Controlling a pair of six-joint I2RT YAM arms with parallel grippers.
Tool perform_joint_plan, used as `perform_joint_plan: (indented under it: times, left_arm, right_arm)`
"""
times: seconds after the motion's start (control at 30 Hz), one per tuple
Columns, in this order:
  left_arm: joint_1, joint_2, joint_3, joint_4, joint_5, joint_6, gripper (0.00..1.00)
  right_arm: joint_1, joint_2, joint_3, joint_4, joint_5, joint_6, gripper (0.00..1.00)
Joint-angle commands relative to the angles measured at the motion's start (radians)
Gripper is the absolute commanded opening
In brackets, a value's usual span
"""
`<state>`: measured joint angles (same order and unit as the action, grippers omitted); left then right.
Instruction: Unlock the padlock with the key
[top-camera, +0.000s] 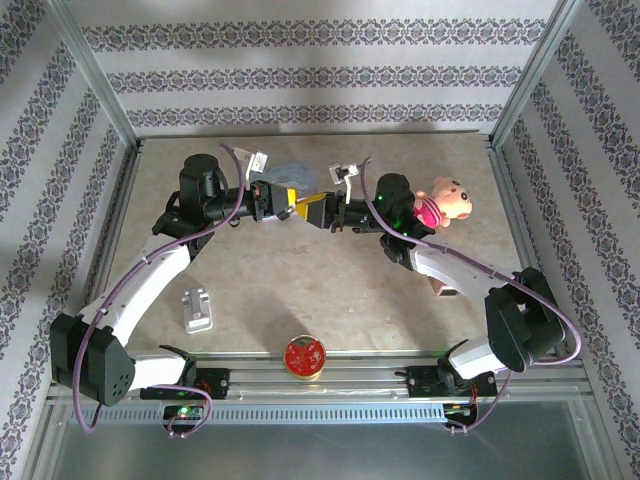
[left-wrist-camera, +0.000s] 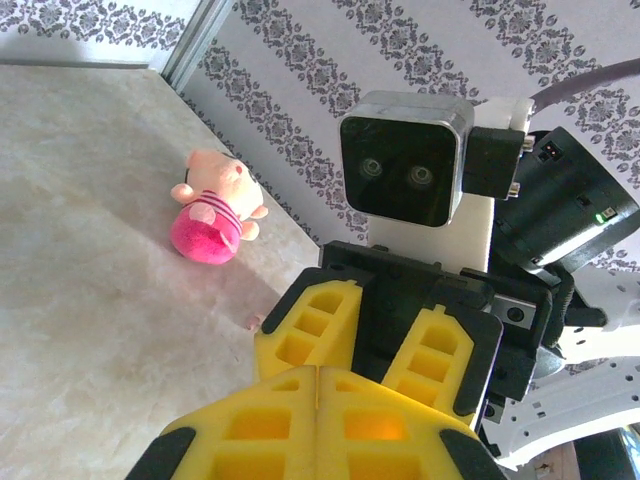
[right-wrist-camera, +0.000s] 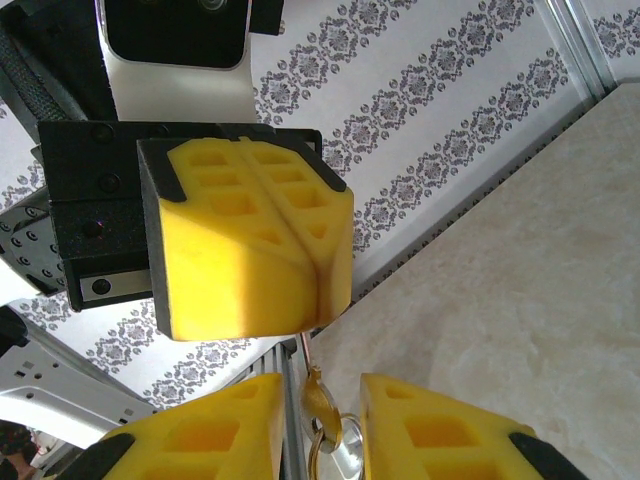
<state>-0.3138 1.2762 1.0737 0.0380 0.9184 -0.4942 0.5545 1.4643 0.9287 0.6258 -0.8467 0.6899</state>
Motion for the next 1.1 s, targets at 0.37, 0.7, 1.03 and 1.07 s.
perform_joint_plan:
  times: [0.37,0.7,1.03,1.07]
  left_arm:
    - [0.004,-0.003,0.005,0.065,-0.011,-0.038,0.0]
    - [0.004,0.013,0.021,0.058,-0.051,-0.051,0.38]
    - [0.004,-0.02,0.019,-0.064,-0.328,-0.011,0.99]
    - [0.004,-0.023,0.018,-0.08,-0.361,-0.004,0.99]
  right_arm:
    - [0.015,0.007,0.024,0.047,-0.038,-0.006,0.13]
    - [0.009,-0.003,0.012,0.046,-0.007,-0.013,0.0]
    - [-0.016,-0.062,-0.058,-0.099,0.184,-0.037,0.0]
    - [-0.018,-0.068,-0.062,-0.145,0.214,-0.046,0.0]
